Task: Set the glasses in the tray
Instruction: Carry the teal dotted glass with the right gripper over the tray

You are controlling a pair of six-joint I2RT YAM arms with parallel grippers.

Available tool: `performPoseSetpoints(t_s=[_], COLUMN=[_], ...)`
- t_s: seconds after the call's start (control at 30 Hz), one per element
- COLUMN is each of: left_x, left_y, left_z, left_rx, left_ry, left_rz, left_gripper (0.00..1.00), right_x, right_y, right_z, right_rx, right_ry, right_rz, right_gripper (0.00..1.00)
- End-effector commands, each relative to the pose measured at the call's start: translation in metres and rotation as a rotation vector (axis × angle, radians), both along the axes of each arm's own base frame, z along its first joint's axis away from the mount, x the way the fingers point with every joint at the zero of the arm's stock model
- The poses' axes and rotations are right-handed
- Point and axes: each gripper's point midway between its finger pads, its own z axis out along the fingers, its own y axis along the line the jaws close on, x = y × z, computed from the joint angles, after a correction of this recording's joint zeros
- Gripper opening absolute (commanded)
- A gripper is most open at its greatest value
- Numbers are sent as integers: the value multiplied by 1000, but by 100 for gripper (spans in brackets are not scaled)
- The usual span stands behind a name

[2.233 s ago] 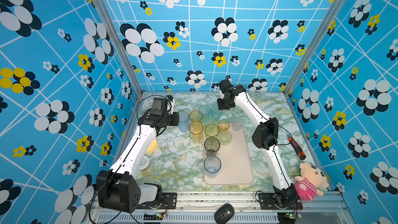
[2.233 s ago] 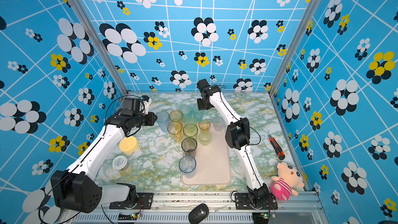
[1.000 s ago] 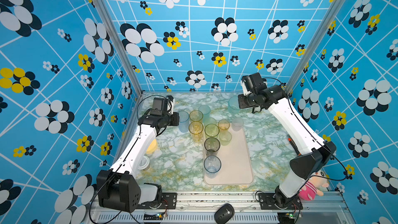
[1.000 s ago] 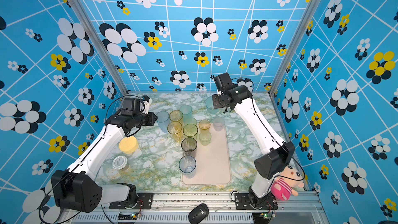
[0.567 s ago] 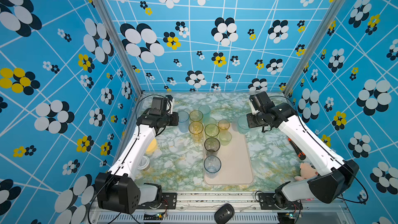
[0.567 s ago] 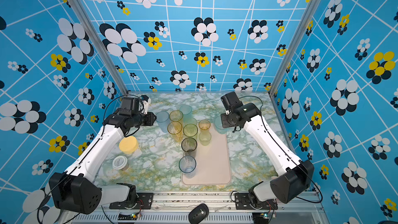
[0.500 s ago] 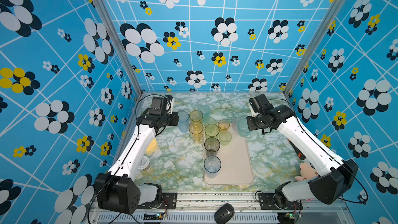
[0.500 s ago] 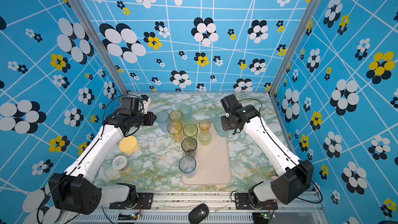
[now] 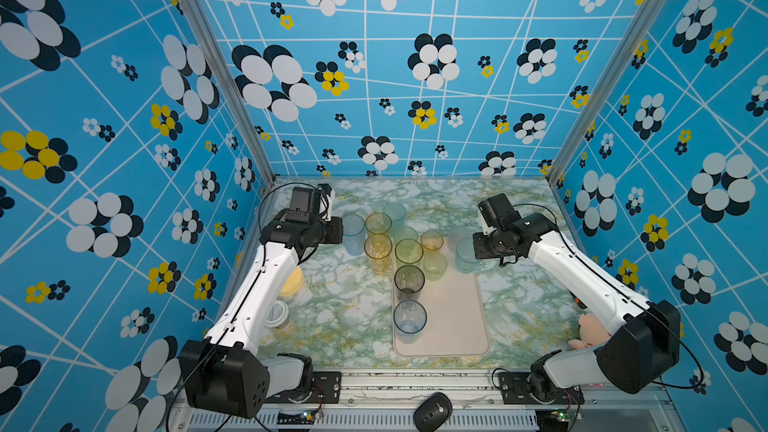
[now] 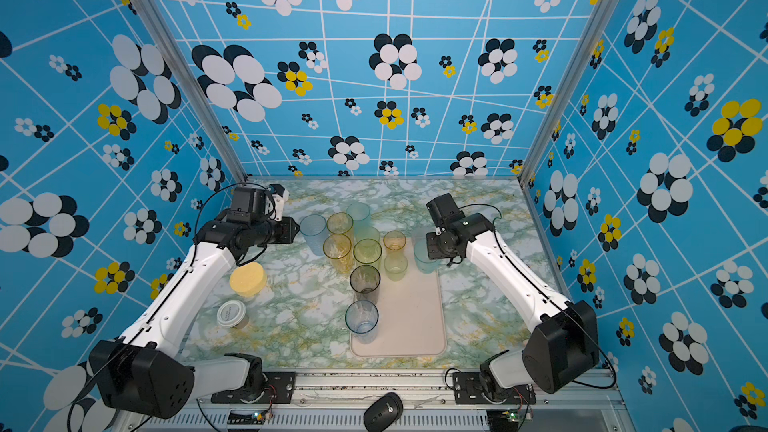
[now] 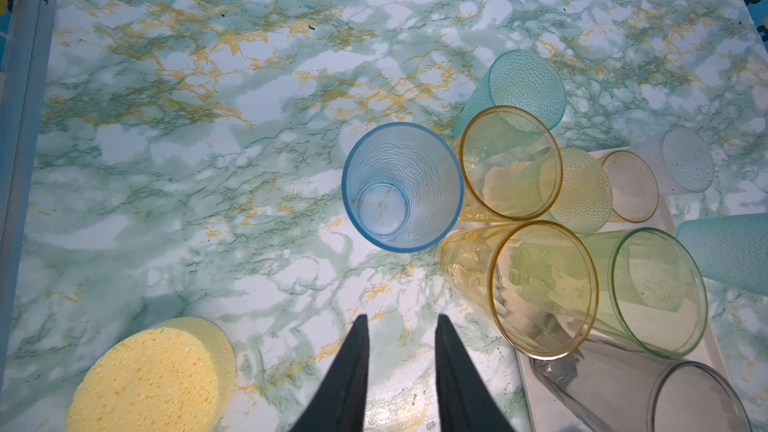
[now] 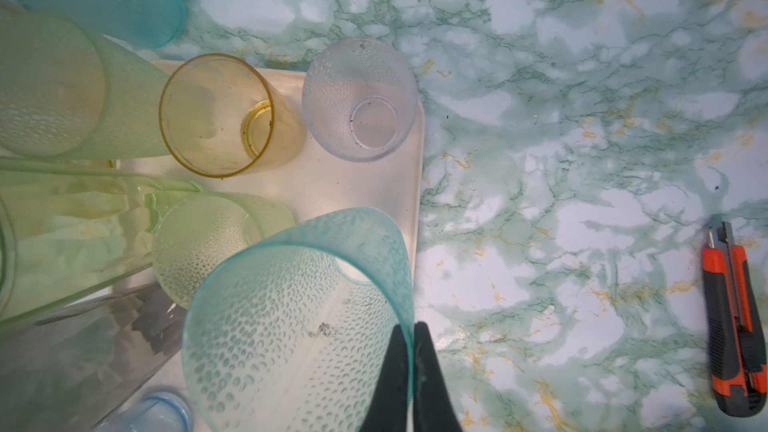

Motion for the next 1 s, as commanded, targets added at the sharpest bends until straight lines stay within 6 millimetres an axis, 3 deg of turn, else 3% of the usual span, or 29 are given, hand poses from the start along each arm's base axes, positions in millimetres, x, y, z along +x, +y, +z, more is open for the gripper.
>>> performPoseSetpoints(t_s=[0.0,0.67,0.97], left_x=[-1,6,8], left_y=[0,0,-2], left_z=[12,5,4], left_rx=[17,27,29], left_ry=[-27,-7,2], left_rz=[-9,-8,-12], left_gripper=[30,31,31], right_x=[10,18,20], right_y=[6,4,5], right_z=[-7,-43,-50], right_rx=[51,33,41], right_ry=[-8,74,84], right_rz=[-17,-30,-30], right_gripper=[1,1,1])
